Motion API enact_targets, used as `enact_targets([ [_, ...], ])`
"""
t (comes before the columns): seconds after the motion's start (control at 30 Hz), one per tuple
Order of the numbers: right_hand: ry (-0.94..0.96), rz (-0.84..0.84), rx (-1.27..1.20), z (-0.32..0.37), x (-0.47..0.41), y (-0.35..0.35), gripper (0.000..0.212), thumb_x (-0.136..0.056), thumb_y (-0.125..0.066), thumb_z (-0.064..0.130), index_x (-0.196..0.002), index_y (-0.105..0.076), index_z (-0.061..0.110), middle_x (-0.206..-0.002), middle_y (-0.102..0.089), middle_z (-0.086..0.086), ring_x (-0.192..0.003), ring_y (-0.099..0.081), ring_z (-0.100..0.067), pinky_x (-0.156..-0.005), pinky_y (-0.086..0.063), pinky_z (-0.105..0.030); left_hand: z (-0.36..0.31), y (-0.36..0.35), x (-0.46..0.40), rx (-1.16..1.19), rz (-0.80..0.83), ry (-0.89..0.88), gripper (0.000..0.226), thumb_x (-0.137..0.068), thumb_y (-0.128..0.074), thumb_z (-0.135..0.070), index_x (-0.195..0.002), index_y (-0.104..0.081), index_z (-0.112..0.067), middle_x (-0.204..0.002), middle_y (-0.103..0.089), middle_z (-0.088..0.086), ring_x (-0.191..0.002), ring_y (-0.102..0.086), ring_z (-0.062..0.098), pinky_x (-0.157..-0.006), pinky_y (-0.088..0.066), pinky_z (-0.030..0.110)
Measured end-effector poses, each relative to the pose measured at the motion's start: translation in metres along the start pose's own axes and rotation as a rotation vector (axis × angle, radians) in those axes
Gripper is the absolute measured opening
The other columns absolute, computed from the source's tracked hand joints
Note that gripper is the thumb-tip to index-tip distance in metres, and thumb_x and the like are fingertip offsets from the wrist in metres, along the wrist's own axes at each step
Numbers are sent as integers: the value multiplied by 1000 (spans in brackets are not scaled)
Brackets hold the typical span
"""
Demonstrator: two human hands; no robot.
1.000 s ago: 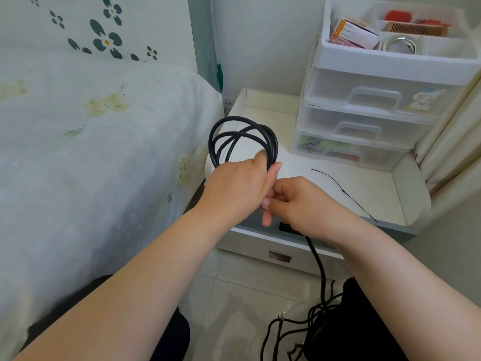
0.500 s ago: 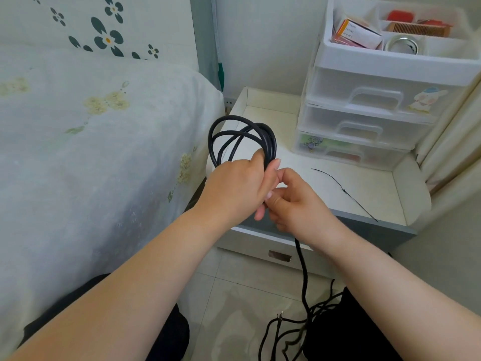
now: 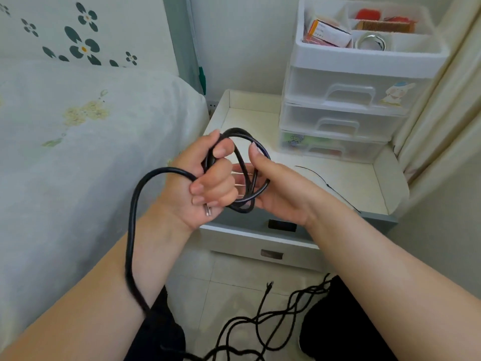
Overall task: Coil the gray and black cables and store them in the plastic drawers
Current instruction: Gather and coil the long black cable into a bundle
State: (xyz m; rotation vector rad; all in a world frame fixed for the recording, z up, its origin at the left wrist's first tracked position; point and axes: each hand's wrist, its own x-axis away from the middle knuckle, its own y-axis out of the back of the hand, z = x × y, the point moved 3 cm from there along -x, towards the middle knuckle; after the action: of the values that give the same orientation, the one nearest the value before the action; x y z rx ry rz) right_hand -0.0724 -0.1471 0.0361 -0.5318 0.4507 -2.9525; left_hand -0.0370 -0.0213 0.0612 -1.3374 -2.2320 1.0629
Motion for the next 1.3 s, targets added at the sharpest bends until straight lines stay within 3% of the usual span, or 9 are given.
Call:
enact_targets([
  [0.2, 55, 194, -437, 17, -2, -6, 20, -83, -59, 34, -85, -57, 14, -59, -49, 6, -47, -48, -6, -53, -48, -20, -5, 14, 2, 266, 198, 102, 46, -103, -26, -39, -83, -51, -6, -40, -34, 1, -33, -30, 15, -41, -26, 26],
  [0.37, -31, 309, -262, 21, 4, -11, 32, -82, -54, 47, -77, -58, 15, -49, -45, 8, -48, -48, -9, -57, -50, -24, -4, 23, 7, 48, -151, 111, 65, -99, -21, -55, -65, -57, -14, -29, -29, -6, -28, -13, 9, -33, -22, 19],
  [0.47, -18, 181, -237, 22, 4, -14, 35, -90, -51, 45, -65, -44, 20, -44, -38, 10, -38, -41, -6, -50, -48, -22, -2, 18, 7, -6, -284, 100, 66, -96, -24, -60, -57, -53, -16, -26, -30, -7, -26, -10, 9, -32, -18, 19],
  [0.53, 0, 47, -203, 21, 1, -14, 44, -93, -48, 48, -60, -37, 21, -40, -26, 9, -32, -24, -6, -36, -30, -19, 4, 15, 6, -34, -321, 112, 68, -95, -24, -63, -54, -52, -16, -26, -28, -7, -21, -17, 7, -34, -16, 20],
  [0.6, 12, -92, -174, 20, -2, -13, 55, -88, -46, 61, -55, -32, 20, -41, -19, 7, -32, -15, -9, -34, -16, -20, 8, 12, 5, -95, -357, 119, 70, -93, -25, -67, -51, -51, -16, -26, -25, -6, -21, -21, 6, -36, -13, 22],
  [0.7, 35, -247, -143, 18, -5, -11, 66, -80, -40, 77, -51, -30, 20, -44, -17, 4, -37, -13, -12, -36, -14, -22, 11, 10, 3, -143, -415, 126, 71, -90, -28, -69, -47, -48, -15, -27, -22, -5, -22, -19, 7, -39, -11, 23],
  [0.83, 106, -334, -42, 16, -11, -7, 66, -82, -37, 77, -62, -48, 15, -51, -29, 3, -44, -24, -14, -41, -27, -24, 9, 12, 2, -172, -505, 93, 69, -93, -32, -64, -46, -47, -15, -29, -20, -4, -23, -17, 8, -36, -14, 21],
  [1.03, 227, -122, -228, 15, -16, -12, 49, -92, -42, 58, -98, -61, 14, -73, -51, 1, -58, -44, -12, -53, -40, -22, -7, 18, 6, -31, -463, -46, 57, -101, -33, -38, -50, -48, -16, -29, -24, -6, -23, -20, 6, -33, -18, 20],
  [1.3, 264, -390, -524, -9, -14, -22, 50, -99, -33, 48, -100, -66, 11, -62, -54, -1, -44, -39, -12, -42, -34, -21, 3, 15, 2, 55, -382, -50, 56, -102, -31, -41, -55, -50, -17, -30, -27, -7, -24, -23, 6, -34, -21, 19],
])
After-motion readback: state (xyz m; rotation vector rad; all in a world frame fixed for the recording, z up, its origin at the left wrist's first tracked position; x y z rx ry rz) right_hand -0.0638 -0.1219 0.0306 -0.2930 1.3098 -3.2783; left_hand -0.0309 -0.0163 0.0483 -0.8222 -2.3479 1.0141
